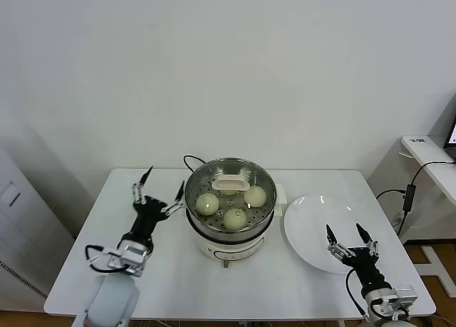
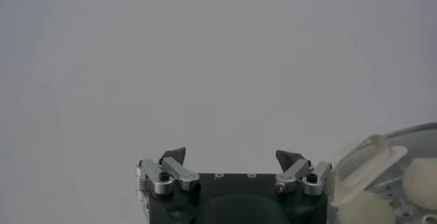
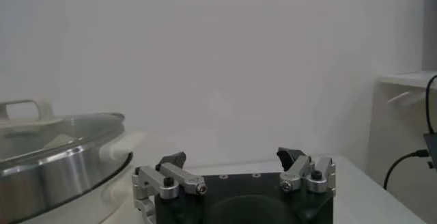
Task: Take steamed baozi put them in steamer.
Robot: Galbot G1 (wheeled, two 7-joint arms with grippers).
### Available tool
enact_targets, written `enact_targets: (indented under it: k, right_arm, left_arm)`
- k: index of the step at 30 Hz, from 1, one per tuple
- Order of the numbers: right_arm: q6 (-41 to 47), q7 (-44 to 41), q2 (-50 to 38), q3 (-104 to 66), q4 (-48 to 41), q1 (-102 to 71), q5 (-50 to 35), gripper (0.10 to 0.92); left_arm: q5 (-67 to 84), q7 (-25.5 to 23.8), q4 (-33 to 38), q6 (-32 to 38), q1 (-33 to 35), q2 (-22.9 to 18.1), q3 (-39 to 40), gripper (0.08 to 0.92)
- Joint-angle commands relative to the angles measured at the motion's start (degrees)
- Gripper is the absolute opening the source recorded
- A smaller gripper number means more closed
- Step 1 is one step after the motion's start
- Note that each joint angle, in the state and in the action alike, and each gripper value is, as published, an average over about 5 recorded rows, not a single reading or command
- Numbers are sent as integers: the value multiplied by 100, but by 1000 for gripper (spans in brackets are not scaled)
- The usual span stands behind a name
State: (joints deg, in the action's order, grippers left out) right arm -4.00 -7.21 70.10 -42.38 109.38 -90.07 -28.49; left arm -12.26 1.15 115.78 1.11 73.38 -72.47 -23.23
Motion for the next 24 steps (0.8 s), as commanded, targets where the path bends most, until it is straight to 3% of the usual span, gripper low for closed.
enact_targets:
  k: [1, 10, 24]
  right_arm:
    - [68, 38, 42, 177, 8, 123, 70, 823]
    - [-41, -96, 155, 155, -52, 71, 211, 823]
    - [-106, -157, 189, 159, -26, 49, 290, 823]
  left_arm:
    - [922, -520, -232, 970, 967, -791, -1379, 823]
    - [921, -705, -230, 982, 1290, -1138, -1497, 823]
    - [1383, -982, -158, 916, 1595, -1118, -1621, 823]
